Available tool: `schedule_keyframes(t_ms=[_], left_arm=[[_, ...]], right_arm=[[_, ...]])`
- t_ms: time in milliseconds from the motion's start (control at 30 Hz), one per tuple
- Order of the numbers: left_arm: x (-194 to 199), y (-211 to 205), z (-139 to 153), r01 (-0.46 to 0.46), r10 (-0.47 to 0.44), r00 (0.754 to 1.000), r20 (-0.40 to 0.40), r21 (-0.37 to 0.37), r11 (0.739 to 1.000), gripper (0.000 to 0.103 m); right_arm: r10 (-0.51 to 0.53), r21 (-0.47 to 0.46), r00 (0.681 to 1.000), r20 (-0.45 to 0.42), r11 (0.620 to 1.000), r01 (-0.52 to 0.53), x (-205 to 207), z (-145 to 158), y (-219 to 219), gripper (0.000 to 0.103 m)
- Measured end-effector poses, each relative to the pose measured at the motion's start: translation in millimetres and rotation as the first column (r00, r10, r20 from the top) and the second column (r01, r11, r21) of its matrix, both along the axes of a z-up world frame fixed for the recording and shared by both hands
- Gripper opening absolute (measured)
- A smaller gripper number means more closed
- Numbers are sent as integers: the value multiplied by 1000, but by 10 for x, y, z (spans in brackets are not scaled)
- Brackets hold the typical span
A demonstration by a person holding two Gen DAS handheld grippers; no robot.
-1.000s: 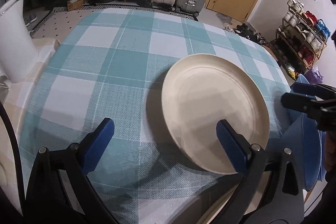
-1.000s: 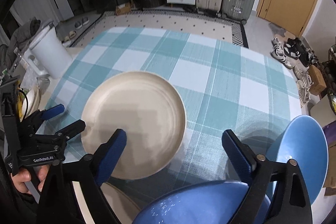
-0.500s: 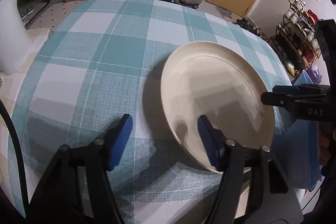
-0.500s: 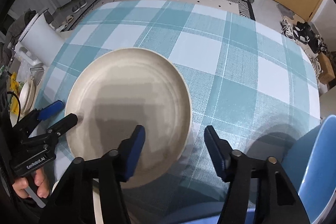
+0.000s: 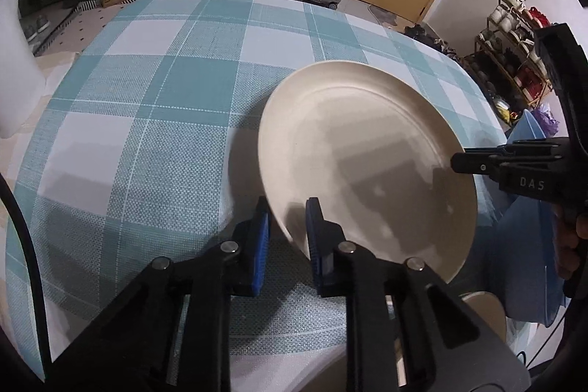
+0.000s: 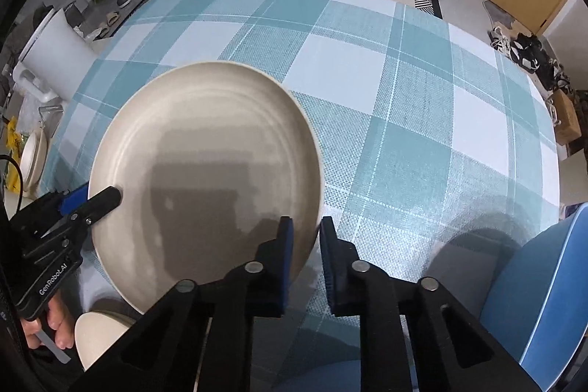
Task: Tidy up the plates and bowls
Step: 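Close the right gripper on the cream plate rim and lift it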
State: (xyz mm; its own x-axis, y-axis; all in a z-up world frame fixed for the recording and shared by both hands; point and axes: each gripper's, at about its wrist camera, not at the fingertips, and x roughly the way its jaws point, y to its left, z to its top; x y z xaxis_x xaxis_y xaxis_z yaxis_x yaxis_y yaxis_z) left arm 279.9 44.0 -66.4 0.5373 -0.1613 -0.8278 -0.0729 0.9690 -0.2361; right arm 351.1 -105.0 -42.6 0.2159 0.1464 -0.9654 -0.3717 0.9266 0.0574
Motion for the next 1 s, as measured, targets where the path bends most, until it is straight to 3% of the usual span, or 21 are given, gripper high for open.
schedule_keyframes(t_ms=[600,1000], left_arm=[[-51,41,85,-29,28,999,31,38,999,16],[-159,-14,337,-28,25,997,72,41,999,16]], right_arm=[[23,23,996,91,999,-25,-140,159,79,12],[-1,76,988,156,997,-11,-268,408,-22,12]])
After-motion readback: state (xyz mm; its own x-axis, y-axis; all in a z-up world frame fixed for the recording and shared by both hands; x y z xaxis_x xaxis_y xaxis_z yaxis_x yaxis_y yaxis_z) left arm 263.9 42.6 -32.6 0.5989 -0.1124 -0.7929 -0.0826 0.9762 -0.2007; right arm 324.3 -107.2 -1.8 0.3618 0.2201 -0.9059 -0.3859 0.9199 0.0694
